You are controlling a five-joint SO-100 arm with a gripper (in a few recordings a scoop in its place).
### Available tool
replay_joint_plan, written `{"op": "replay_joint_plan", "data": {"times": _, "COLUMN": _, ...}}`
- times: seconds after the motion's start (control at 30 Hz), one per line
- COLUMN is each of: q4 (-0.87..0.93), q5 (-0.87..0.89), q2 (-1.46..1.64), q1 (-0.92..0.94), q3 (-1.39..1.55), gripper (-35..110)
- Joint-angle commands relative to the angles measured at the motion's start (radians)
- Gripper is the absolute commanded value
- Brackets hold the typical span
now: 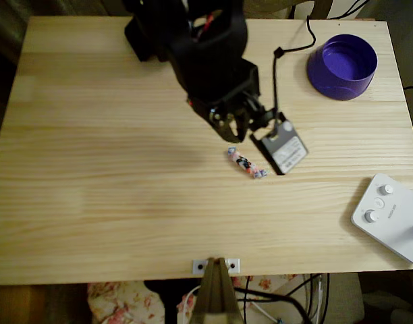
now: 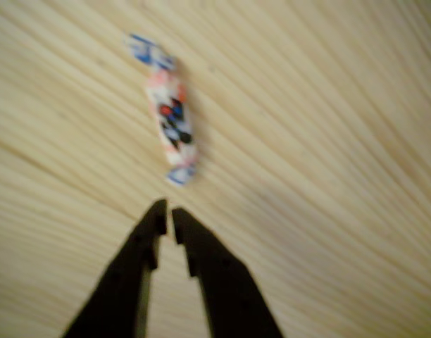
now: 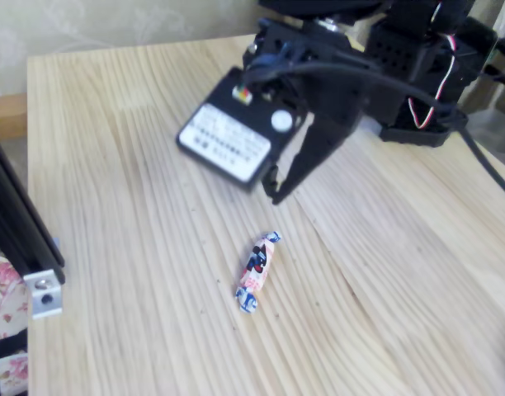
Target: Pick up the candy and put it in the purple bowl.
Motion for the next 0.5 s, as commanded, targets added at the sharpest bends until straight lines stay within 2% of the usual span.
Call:
{"op": "replay_joint_plan", "data": {"times": 0.0, "q4": -0.025, "q5": 0.002, "q2": -0.014, "q1": -0.049, "q3": -0.129, "gripper": -1}}
{"op": "replay_joint_plan", "data": {"times": 0.23, "q4": -0.063, "q5": -0.012, "q2": -0.106, "q1": -0.074, "q3": -0.163, "gripper": -1}}
{"op": "replay_joint_plan", "data": {"times": 0.47, "q4": -0.074, "q5": -0.018, "q2": -0.124, "q1": -0.048, "q3": -0.135, "gripper": 6}}
